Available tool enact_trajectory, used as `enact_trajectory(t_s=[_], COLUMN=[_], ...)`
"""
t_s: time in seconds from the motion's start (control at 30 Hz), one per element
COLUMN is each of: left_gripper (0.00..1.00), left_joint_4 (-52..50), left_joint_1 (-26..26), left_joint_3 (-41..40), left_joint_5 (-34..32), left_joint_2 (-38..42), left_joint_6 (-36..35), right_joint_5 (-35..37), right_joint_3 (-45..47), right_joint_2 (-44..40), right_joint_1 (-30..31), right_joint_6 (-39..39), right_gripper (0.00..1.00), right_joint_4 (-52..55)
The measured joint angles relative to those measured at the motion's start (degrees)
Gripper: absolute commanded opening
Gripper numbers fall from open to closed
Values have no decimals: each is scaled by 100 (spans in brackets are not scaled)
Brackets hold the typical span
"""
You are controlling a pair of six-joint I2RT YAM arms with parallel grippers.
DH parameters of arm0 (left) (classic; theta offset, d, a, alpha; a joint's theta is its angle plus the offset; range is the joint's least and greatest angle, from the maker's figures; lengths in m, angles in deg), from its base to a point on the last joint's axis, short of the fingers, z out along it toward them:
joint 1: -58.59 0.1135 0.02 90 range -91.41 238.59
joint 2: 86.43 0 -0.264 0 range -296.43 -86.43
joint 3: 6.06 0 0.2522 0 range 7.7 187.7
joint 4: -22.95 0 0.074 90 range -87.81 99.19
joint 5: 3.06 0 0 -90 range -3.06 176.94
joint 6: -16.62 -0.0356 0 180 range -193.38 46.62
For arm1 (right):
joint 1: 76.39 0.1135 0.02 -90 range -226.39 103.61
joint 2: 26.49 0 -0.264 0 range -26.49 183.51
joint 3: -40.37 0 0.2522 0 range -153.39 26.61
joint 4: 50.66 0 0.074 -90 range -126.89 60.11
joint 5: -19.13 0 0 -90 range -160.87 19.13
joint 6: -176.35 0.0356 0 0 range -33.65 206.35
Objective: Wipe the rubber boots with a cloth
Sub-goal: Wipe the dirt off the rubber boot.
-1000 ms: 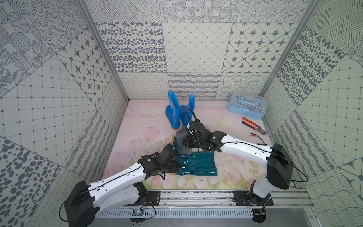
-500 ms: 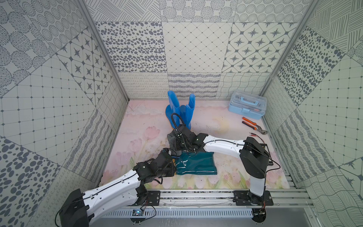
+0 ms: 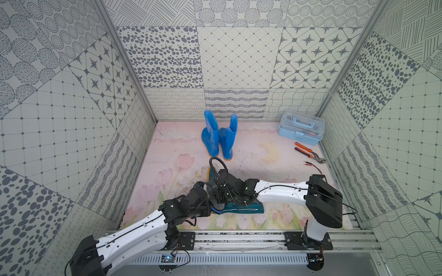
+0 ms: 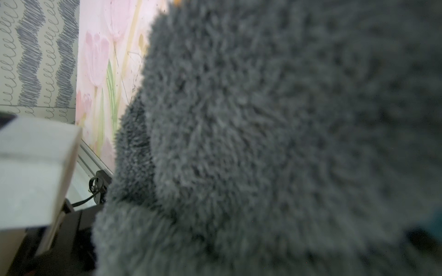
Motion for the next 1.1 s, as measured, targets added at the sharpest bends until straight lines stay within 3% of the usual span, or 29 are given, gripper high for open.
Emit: enact_trajectory(t_s=[0.17, 0.33, 0.5, 0.73, 0.9, 1.1], left_gripper=[0, 0, 0, 0, 0, 0], left_joint_4=[-42, -83, -81, -39, -24, -22], left_joint_1=[-2, -2, -2, -2, -2, -4], left_joint_3=[26, 107, 129, 208, 310, 385], left_joint_5=[13, 9, -11, 7, 26, 59], left_joint_2=[-11, -94, -149, -428, -621, -719], left_joint_6=[7, 13, 17, 31, 186, 337], right_joint_5=[-125, -286, -129, -114, -153, -170], right_joint_3=[155, -92, -1113, -2411, -2186, -1126], right_joint_2=[-140, -114, 199, 1257, 1401, 704], right_joint_1=[155, -199, -789, -1261, -1213, -911], right_joint_6=[-33, -297, -688, -1141, -1193, -1172], right_gripper=[0, 0, 0, 0, 0, 0], right_joint_4=[466, 988, 1095, 927, 610, 297])
